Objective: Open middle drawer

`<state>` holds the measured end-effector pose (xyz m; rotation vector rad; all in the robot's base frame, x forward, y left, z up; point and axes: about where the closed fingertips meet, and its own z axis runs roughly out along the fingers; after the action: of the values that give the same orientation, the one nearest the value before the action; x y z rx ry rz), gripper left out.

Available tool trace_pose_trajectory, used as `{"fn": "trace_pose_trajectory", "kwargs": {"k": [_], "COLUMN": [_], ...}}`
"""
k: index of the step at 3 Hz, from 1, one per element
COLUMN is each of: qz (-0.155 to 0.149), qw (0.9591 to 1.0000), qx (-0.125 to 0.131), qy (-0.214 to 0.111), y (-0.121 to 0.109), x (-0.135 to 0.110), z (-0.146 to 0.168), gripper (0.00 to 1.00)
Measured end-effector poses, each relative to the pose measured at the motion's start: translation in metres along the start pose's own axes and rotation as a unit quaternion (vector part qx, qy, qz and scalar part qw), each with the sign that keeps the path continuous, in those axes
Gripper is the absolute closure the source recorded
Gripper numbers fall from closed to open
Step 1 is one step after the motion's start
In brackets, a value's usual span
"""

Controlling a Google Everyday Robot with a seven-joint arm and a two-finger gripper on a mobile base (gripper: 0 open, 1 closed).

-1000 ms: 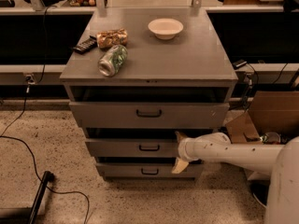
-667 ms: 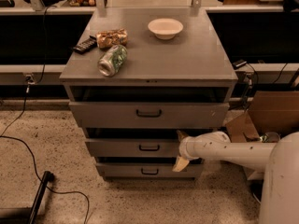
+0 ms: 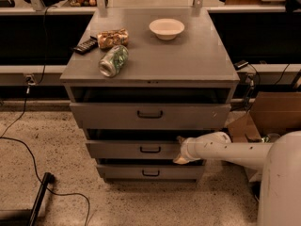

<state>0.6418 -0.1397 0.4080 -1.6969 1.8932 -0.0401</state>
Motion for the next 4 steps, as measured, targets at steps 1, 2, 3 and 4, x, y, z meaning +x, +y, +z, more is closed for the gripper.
{"fn": "trace_pose_trajectory", "kwargs": {"k": [1,2,3,4], "qz": [-0.004,0.008,0.037,0.048], "qw": [0.9999,0.9993,0.9956,0.9895], "qx": [-0.013,-0.032,-0.057,-0.06], "qy": [0.002,-0.017,-0.065,-0.122], "y": [0.011,0.034,0.065,0.088], "x": [-0.001,-0.003,-0.011,-0.033], "z": [-0.008,-0.028,-0.057,-0.09], "gripper": [0.37,0.32,0.16,0.0]}}
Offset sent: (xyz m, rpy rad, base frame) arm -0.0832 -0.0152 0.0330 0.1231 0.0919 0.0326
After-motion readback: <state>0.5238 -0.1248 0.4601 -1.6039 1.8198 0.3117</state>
